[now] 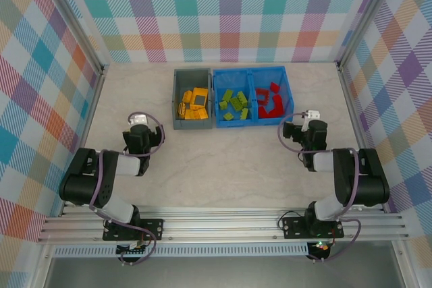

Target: Sort the legos into containers by color

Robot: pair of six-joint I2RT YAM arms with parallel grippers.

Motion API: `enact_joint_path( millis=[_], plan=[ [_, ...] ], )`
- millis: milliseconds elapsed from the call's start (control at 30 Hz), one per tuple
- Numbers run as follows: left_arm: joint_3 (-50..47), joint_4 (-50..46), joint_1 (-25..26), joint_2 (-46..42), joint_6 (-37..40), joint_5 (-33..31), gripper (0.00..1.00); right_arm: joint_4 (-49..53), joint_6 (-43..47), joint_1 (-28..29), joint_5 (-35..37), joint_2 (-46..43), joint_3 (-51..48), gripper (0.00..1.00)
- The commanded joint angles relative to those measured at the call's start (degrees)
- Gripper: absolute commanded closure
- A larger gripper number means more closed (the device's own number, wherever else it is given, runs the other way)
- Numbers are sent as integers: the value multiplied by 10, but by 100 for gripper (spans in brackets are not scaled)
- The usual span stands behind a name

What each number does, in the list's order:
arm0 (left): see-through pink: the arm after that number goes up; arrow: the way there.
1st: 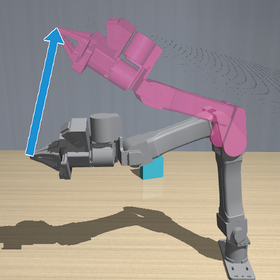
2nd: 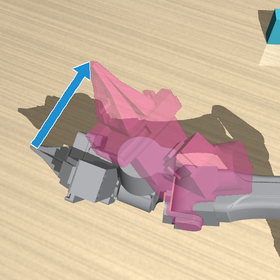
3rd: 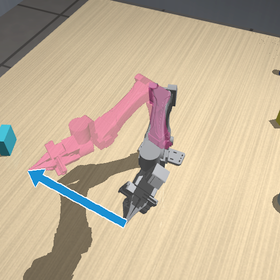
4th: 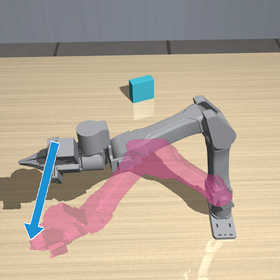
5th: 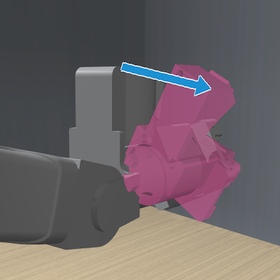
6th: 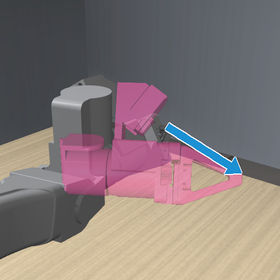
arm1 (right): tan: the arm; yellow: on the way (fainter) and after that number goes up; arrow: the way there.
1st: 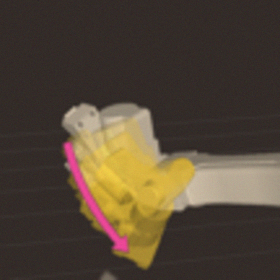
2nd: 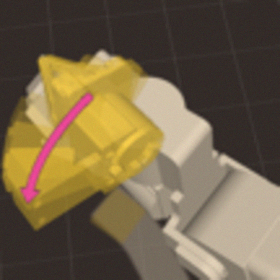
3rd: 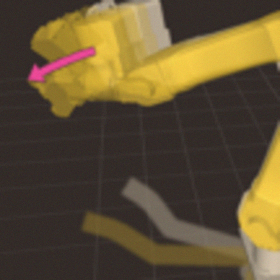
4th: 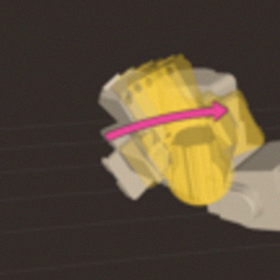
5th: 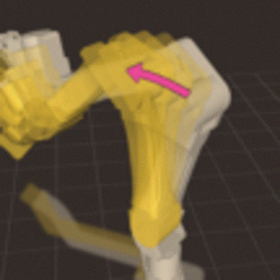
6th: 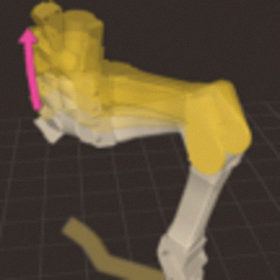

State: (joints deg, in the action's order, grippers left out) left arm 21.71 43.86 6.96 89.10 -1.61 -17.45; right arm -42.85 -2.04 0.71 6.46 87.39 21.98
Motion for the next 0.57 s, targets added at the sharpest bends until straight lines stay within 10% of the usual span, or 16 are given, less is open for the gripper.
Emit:
enact_joint_path(
  millis=[0, 533],
  plan=[
    [10, 51, -12, 5, 9, 10, 0, -44, 8, 2, -40, 1, 12, 0],
    [12, 43, -12, 5, 9, 10, 0, -41, 6, 2, -32, 0, 14, 0]
  ],
)
